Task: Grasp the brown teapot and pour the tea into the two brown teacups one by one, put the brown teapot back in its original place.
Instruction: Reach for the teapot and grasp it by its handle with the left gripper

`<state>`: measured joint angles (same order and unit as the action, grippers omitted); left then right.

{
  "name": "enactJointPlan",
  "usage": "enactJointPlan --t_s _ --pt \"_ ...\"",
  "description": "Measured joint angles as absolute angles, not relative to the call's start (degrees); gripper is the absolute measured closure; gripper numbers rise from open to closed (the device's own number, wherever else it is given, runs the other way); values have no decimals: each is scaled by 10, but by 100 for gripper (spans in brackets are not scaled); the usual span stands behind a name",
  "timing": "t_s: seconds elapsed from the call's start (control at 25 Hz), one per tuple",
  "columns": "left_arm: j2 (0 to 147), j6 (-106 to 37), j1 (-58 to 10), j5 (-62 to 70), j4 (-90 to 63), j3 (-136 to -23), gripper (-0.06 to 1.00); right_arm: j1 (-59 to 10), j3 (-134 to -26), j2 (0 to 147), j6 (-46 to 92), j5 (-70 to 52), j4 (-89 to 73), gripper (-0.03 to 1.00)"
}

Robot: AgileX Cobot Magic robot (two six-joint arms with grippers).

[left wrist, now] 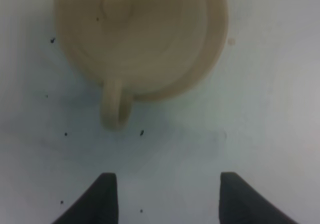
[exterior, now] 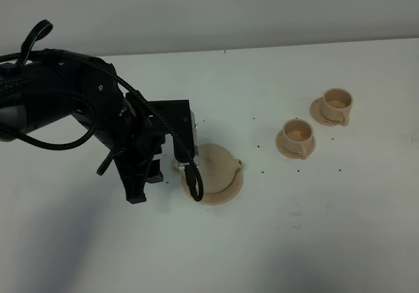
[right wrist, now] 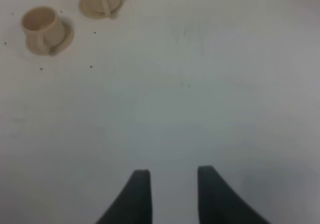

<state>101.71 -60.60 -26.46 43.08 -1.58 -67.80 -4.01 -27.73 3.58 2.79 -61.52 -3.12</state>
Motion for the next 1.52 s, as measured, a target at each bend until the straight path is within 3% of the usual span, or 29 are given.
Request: enactJointPlan --t_s 0.6,1.52 --pt "1174 -561 -302 674 55 -945 47 -40 -277 36 28 -615 -31 73" --pt "1250 -559 -308 649 57 -958 47 -40 -277 36 28 -615 -31 73"
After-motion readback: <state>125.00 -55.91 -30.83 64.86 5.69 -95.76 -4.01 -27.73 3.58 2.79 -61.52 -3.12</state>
